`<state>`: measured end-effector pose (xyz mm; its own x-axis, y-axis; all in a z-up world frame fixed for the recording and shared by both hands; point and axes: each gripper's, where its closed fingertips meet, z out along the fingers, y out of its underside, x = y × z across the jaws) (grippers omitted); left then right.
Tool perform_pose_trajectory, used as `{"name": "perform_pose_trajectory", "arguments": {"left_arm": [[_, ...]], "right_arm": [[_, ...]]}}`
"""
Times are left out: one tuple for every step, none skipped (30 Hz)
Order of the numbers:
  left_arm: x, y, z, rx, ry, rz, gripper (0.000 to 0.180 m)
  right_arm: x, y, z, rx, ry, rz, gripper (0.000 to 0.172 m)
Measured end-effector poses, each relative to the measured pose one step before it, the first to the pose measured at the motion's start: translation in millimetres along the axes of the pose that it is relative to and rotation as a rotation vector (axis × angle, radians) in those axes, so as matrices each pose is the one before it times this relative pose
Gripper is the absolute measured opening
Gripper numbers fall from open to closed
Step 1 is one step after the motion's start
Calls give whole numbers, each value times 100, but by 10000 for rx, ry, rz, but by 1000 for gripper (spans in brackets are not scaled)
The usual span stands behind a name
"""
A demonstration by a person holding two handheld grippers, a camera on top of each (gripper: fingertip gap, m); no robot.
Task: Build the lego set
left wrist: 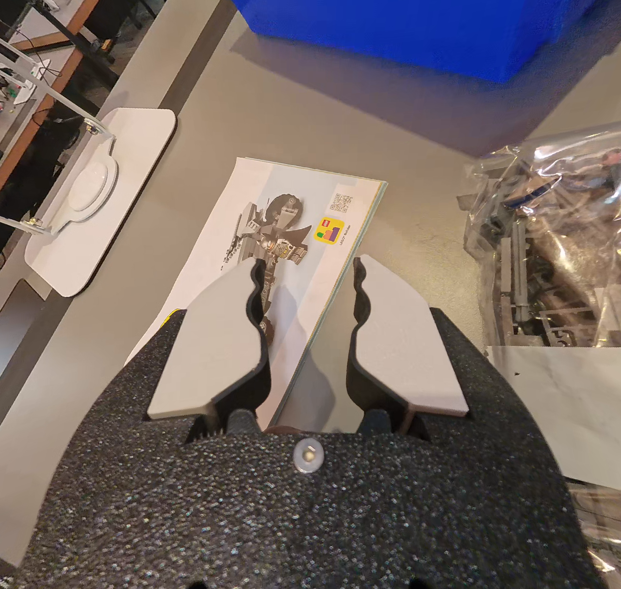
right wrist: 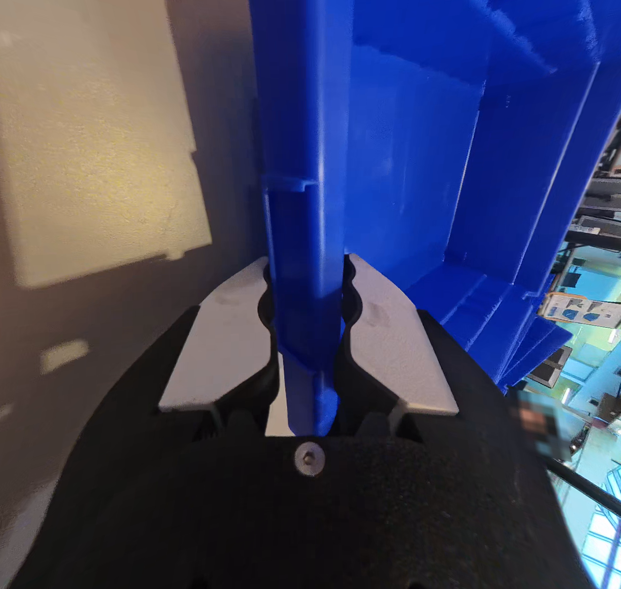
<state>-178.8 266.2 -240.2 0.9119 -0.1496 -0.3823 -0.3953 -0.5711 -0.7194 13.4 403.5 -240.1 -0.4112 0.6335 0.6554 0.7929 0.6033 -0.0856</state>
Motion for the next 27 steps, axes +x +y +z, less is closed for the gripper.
{"name": "perform_pose_trajectory", "arguments": {"left_arm": [[49, 18, 19, -19, 6, 36, 52], [49, 17, 12, -17, 1, 43, 52], [55, 26, 11, -14, 4, 47, 52], [49, 26, 1, -20, 2, 46, 52], [28, 15, -1, -7, -5, 33, 52], [17, -15, -12, 11, -2, 15, 52], [25, 8, -8, 5, 11, 7, 52], [-15, 8, -12, -1, 2, -5, 52], [9, 0, -8, 6, 17, -12, 53], [5, -12, -13, 16, 19, -17, 53], [-2, -5, -13, 14, 20, -17, 53], [18, -5, -4, 5, 36, -21, 53], [11, 14, 15, -3, 44, -34, 53], [-22, 10, 6, -2, 33, -57, 53], [-56, -10, -8, 10, 25, -76, 53], [-74, -18, -36, 35, 12, -80, 53], [-88, -51, -59, 55, -7, -75, 53], [-65, -56, -56, 55, -5, -59, 53], [-45, -38, -43, 37, 4, -41, 53], [-9, -13, -9, 11, 7, -20, 53], [11, 17, 3, -4, 13, 0, 53], [31, -13, -1, 2, 11, 14, 53], [33, -17, -20, 22, 10, 20, 53], [45, -39, -32, 31, 22, 18, 53], [29, -25, -19, 23, 30, -2, 53], [19, 4, 15, 0, 47, -27, 53], [5, 18, 17, -14, 58, -50, 53]], "right_arm": [[-179, 16, 197, -7, 27, -58, 37], [44, -91, 141, 81, 128, -52, 38], [284, -148, 73, 138, 192, 71, 46], [258, -112, -38, 122, 48, 212, 53], [239, -62, -113, 85, -47, 305, 61], [209, -30, -203, 62, -57, 291, 70], [114, -78, -339, 106, -44, 204, 74], [-36, -292, -527, 273, -33, 148, 72], [-249, -486, -636, 379, -78, 134, 67], [-472, -587, -579, 395, -161, 137, 63], [-579, -528, -343, 310, -188, 103, 58], [-522, -293, -11, 129, -139, 13, 53], [-277, 48, 340, -101, -15, -77, 49], [210, 354, 540, -295, 229, -98, 45], [524, 483, 585, -353, 319, -33, 39], [324, 239, 559, -140, -4, 157, 44], [254, -36, 502, 94, -250, 539, 42], [578, -26, 644, 122, -158, 706, 44], [858, 43, 688, 88, 36, 552, 45], [1012, 97, 553, 7, 260, 249, 49], [628, 12, 322, -40, 196, -36, 47], [156, -406, -97, 152, 110, -155, 49], [-223, -1015, -495, 477, 62, -135, 50], [-691, -1463, -658, 693, -121, -139, 48], [-1067, -1635, -525, 721, -316, -218, 47], [-1090, -1553, -230, 598, -334, -294, 46], [-776, -1318, 166, 411, -234, -232, 45]]}}
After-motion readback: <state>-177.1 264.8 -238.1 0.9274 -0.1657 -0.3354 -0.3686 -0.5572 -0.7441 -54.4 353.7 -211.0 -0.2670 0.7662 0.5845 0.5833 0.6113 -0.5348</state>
